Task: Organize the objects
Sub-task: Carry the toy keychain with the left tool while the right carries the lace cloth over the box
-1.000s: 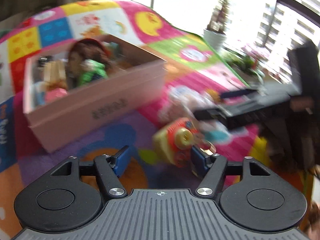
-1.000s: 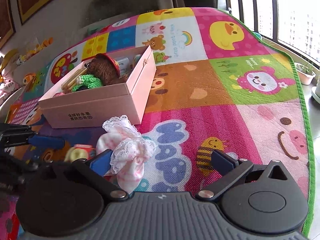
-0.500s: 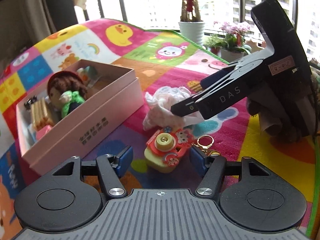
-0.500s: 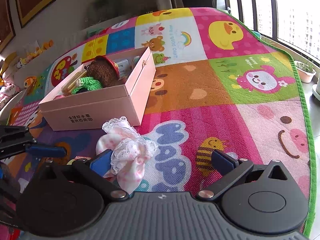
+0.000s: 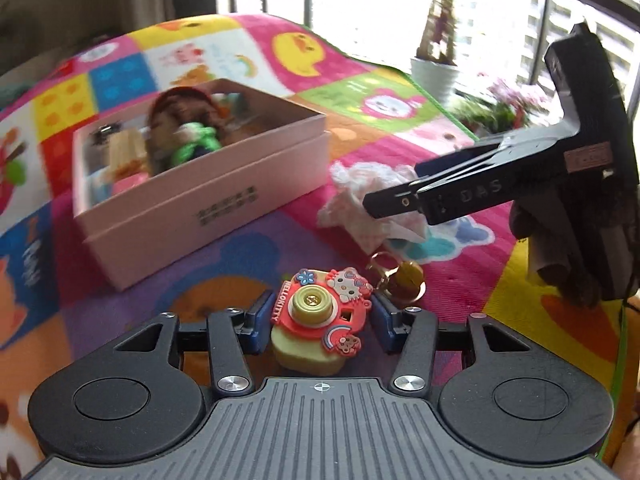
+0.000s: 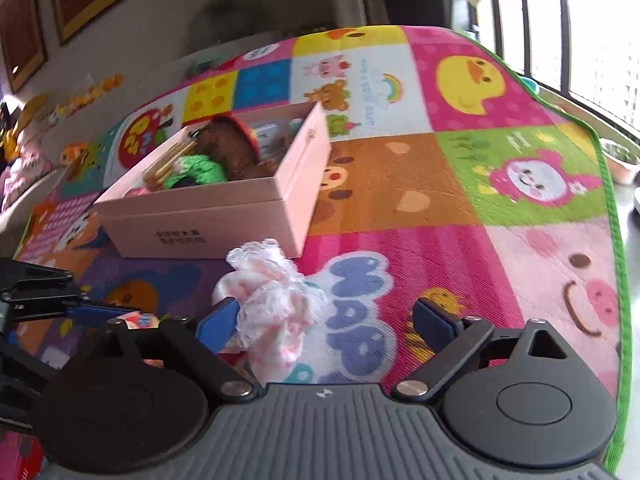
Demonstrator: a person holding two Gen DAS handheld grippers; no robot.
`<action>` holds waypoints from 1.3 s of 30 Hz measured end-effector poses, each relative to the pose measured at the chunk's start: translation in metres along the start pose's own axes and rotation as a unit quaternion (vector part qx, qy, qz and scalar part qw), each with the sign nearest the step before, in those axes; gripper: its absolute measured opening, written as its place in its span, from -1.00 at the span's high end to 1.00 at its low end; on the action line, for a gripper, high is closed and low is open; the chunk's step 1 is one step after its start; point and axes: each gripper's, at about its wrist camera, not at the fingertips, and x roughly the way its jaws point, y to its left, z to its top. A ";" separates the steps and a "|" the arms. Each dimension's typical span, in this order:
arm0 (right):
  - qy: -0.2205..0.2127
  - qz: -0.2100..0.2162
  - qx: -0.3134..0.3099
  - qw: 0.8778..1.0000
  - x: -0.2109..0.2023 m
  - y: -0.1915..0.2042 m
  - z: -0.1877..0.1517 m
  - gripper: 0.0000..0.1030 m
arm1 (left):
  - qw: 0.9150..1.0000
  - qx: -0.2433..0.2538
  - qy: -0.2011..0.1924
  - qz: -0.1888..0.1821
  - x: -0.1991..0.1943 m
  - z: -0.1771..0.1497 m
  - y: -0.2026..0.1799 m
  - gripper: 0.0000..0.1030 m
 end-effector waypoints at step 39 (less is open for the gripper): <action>-0.103 0.042 -0.029 0.993 -0.064 0.031 0.147 0.61 | 0.916 -0.314 -0.233 0.088 -0.028 0.016 0.105 0.02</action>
